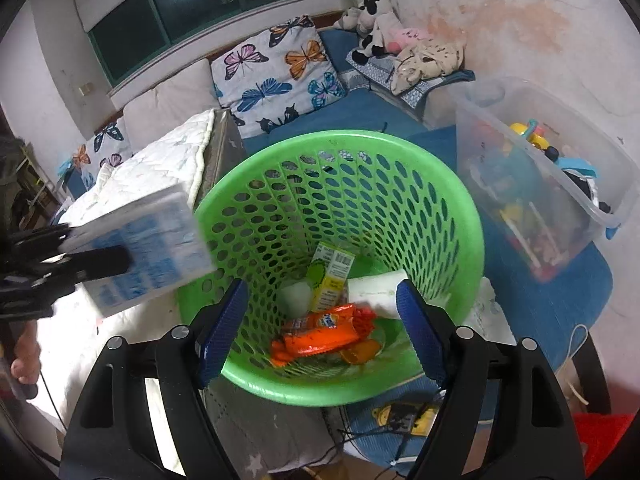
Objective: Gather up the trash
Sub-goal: 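Carry the milk carton and orange wrapper over the green basket and release both, then grasp the clear rectangular box with the left gripper while the right gripper grasps the clear round lid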
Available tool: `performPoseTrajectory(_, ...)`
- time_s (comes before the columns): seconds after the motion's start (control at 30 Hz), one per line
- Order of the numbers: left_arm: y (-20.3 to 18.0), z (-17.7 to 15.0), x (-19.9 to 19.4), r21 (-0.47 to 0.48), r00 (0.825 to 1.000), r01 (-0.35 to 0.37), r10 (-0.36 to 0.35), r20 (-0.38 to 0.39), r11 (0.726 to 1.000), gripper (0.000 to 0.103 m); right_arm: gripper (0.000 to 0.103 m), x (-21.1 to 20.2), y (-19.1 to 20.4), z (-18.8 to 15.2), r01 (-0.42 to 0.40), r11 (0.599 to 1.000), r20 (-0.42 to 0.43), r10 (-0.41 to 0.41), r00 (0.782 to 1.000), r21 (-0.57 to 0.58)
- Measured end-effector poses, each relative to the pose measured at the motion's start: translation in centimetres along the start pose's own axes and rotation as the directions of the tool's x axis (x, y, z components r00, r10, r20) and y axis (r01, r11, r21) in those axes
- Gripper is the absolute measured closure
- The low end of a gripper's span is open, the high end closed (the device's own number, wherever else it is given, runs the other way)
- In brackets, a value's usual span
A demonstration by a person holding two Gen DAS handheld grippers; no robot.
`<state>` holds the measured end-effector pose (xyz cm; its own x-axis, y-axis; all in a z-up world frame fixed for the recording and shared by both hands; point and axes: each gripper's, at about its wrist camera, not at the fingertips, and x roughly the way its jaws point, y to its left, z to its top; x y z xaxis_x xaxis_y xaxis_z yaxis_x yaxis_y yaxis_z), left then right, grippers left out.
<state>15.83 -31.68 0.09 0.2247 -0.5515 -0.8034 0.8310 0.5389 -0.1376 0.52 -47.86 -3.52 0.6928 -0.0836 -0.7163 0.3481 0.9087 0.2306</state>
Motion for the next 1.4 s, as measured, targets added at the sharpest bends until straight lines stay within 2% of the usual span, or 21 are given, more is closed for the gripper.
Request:
performPoseTrajectory(0.3, -1.8, 1.0, 3.6, -0.022, 0.999, 0.013, -0.014, -0.048, 1.0, 0.053, 0.027, -0.9, -0.2, -1.2, -0.013, 1.0, 0.009, 0.013, 1.0, 0.004)
performPoseTrajectory(0.33, -1.9, 1.0, 3.7, -0.022, 0.999, 0.015, -0.016, -0.048, 1.0, 0.05, 0.027, -0.9, -0.3, -1.4, -0.015, 1.0, 0.007, 0.015, 1.0, 0.006)
performPoseTrajectory(0.37, -2.1, 1.0, 3.7, -0.027, 0.999, 0.018, -0.019, -0.044, 0.999, 0.043, 0.027, -0.9, -0.3, -1.5, -0.016, 1.0, 0.006, 0.016, 1.0, 0.007)
performPoseTrajectory(0.5, -2.1, 0.9, 2.8, -0.035, 0.999, 0.033, -0.034, -0.011, 0.999, 0.043, 0.027, -0.9, 0.2, -1.8, -0.017, 1.0, 0.002, 0.017, 1.0, 0.0)
performPoseTrajectory(0.63, -1.1, 0.0, 1.3, -0.038, 1.0, 0.008, -0.008, 0.012, 0.999, 0.043, 0.027, -1.4, 1.3, -2.0, -0.022, 0.999, 0.009, 0.022, 1.0, -0.03)
performPoseTrajectory(0.77, 1.3, -1.1, -0.8, -0.072, 0.999, -0.038, 0.041, 0.033, 0.997, 0.043, 0.027, -1.6, 2.7, -2.1, -0.037, 0.998, 0.013, 0.038, 0.999, -0.059)
performPoseTrajectory(0.93, 5.9, -3.2, -3.3, -0.14, 0.989, -0.133, 0.14, 0.038, 0.981, 0.043, 0.027, -1.3, 5.0, -1.9, -0.062, 0.994, 0.009, 0.063, 0.998, -0.089)
performPoseTrajectory(1.13, 12.7, -6.2, -5.4, -0.26, 0.967, -0.243, 0.253, 0.007, 0.935, 0.043, 0.027, -0.3, 8.4, -1.3, -0.101, 0.986, -0.004, 0.101, 0.995, -0.133)
performPoseTrajectory(1.2, 15.1, -7.2, -5.8, -0.286, 0.954, -0.291, 0.3, -0.013, 0.913, 0.037, 0.027, 0.3, 9.7, -1.1, -0.114, 0.982, -0.011, 0.113, 0.994, -0.15)
performPoseTrajectory(1.23, 15.8, -7.5, -5.9, -0.296, 0.948, -0.309, 0.318, -0.017, 0.904, 0.028, 0.027, 0.6, 10.4, -0.9, -0.122, 0.98, -0.016, 0.121, 0.993, -0.16)
performPoseTrajectory(1.27, 16.9, -8.0, -6.1, -0.312, 0.94, -0.329, 0.34, -0.022, 0.891, 0.028, 0.027, 0.9, 10.9, -0.8, -0.13, 0.977, -0.021, 0.128, 0.992, -0.167)
performPoseTrajectory(1.4, 19.6, -8.9, -5.8, -0.354, 0.94, -0.333, 0.338, -0.052, 0.874, 0.028, 0.027, 2.8, 13.8, -0.5, -0.155, 0.964, -0.046, 0.148, 0.988, -0.217)
